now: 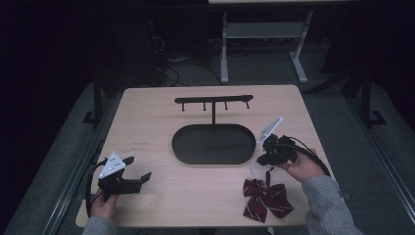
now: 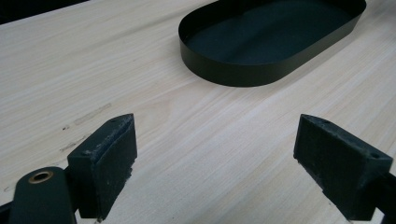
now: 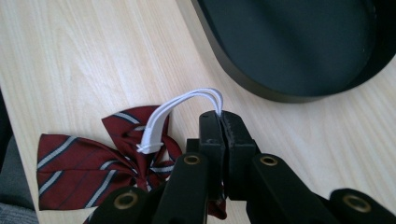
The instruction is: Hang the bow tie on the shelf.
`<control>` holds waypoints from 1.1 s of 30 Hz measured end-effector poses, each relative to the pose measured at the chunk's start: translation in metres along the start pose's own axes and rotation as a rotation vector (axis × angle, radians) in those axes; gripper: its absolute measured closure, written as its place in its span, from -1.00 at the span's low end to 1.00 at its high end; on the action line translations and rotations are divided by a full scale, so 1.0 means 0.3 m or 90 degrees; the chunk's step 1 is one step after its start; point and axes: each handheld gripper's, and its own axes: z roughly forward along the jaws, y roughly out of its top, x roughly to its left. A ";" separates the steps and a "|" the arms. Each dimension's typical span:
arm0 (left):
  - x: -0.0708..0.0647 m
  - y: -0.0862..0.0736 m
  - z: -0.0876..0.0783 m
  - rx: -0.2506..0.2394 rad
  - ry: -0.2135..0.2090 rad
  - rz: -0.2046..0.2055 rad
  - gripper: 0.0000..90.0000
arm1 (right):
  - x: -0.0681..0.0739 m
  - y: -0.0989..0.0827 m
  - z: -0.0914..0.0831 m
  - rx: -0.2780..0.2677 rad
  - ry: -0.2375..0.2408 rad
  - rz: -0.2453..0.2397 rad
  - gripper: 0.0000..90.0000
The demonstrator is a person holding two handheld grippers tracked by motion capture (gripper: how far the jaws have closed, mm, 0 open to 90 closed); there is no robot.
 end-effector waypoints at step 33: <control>0.001 0.000 -0.004 -0.008 0.007 0.001 -0.71 | 0.028 0.193 -0.156 -0.028 -0.023 -0.074 0.95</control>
